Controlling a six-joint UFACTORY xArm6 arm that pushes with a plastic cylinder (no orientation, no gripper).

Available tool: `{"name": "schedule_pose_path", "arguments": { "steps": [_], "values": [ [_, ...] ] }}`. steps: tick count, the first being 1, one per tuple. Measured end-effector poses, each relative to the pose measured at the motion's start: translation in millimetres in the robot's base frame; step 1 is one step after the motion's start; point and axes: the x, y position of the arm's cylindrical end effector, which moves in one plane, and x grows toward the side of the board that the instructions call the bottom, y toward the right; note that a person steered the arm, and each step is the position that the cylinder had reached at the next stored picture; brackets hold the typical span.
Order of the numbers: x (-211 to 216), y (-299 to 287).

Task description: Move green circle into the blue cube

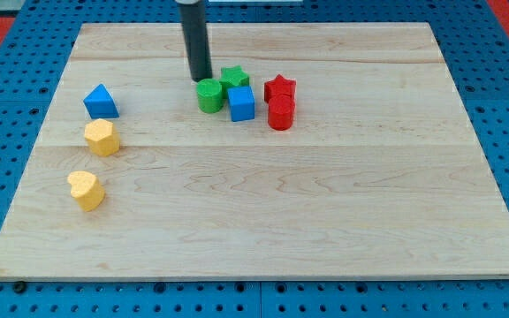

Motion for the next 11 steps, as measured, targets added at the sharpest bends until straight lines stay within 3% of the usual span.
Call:
{"name": "schedule_pose_path", "arguments": {
  "steps": [3, 6, 7, 8, 11],
  "values": [
    [0.5, 29.5],
    [-19.3, -87.2],
    [-1.0, -105.7],
    [32.3, -89.8],
    [39.8, -13.8]
  ]
}}
